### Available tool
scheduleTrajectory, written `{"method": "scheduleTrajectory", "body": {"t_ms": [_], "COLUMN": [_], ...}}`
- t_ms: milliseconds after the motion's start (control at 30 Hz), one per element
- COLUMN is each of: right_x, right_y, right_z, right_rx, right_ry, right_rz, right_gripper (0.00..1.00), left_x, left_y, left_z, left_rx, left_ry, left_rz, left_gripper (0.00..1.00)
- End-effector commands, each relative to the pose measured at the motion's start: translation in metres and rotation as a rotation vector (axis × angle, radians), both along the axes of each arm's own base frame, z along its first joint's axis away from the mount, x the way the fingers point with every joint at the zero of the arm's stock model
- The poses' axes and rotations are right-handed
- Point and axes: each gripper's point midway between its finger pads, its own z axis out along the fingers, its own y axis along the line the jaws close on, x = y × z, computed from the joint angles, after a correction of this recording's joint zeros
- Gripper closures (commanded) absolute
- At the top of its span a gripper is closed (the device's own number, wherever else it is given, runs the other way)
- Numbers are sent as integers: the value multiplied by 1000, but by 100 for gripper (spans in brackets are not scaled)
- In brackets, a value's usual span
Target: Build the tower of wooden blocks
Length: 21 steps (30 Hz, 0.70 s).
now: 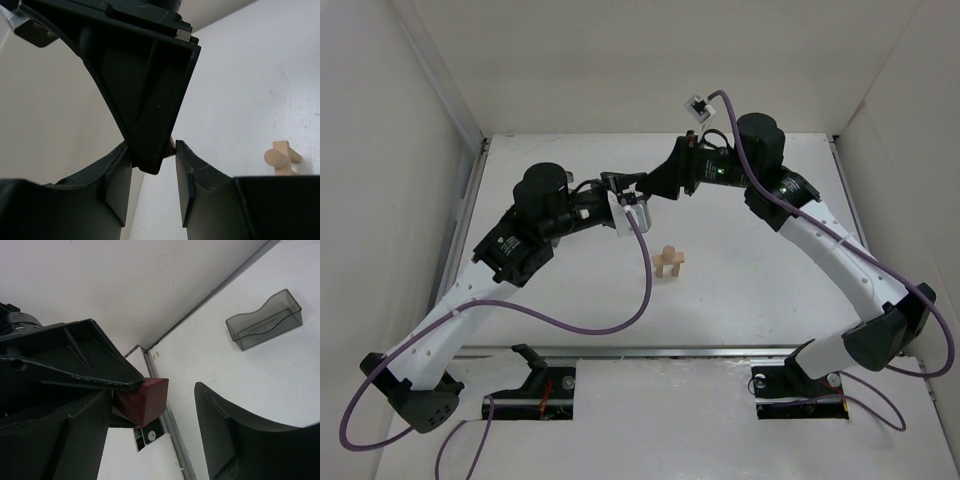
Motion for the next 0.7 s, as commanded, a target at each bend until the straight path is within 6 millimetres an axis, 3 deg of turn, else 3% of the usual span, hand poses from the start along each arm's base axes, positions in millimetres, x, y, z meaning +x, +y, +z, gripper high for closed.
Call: {"method": "scheduleTrajectory", "body": {"t_ms": [0,100,200,300,333,467,533,567,633,667], "right_x": [-10,-14,-14,-13,-13,-13,-13,-13,-9,-7], "right_y": [9,15,14,13,13,13,12,12,11,11], "right_z": [18,14,18,18,18,18,16,16,11,11], "right_rx": [37,33,38,38,38,38,32,32,17,16], "right_ry": [-36,-26,-33,-35,-35,-35,-26,-26,-7,-8], "right_rz": [57,95,96,76,76,76,76,76,48,37], "right_gripper": [29,31,39,52,62,85,91,97,99,99], "left_x": [-7,-6,-5,-2,-2,-3,-1,-1,0,0], "left_y": [2,2,2,3,3,6,7,7,8,8], "left_z": [31,27,29,25,25,24,24,24,22,20], "left_rx": [-68,-62,-68,-57,-53,-53,-48,-48,-42,-36], "left_ry": [-106,-99,-107,-108,-116,-117,-125,-125,-119,-112], "left_rz": [-15,-15,-6,4,4,13,22,22,31,31], "left_gripper": [100,100,100,100,100,100,99,91,65,39]}}
